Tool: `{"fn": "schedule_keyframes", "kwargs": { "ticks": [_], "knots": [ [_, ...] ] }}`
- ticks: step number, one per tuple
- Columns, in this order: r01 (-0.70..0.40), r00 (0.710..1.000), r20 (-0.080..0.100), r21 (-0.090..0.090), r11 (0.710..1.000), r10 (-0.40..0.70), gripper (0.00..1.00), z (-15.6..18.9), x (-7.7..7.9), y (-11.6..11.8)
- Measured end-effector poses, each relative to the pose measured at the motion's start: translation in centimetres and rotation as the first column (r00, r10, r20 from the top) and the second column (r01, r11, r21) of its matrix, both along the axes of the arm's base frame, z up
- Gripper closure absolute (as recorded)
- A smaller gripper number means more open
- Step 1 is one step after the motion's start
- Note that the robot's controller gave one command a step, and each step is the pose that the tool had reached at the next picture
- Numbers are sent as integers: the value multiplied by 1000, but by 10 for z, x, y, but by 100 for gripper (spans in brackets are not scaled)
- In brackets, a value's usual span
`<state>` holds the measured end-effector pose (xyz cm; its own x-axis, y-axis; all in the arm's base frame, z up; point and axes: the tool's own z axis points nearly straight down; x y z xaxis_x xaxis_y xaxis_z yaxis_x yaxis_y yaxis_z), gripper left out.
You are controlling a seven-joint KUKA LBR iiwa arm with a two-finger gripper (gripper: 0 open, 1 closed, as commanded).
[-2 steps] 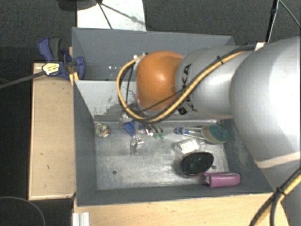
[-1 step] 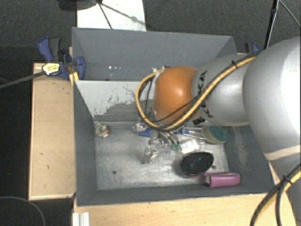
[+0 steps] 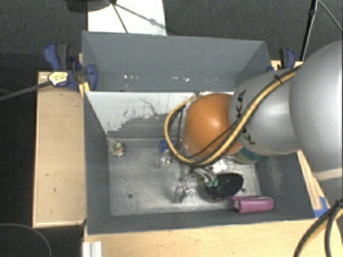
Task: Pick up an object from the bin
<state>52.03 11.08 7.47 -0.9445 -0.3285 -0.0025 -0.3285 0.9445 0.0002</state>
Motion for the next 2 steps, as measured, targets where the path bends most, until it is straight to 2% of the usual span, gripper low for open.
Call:
{"fn": "schedule_keyframes", "kwargs": {
  "ticks": [1, 2],
  "knots": [
    [-80, 997, -2, -2, 997, 80, 0, 45, -32, -42],
    [-253, 968, 0, -4, 968, 253, 0, 20, 1, -152]
  ]
}}
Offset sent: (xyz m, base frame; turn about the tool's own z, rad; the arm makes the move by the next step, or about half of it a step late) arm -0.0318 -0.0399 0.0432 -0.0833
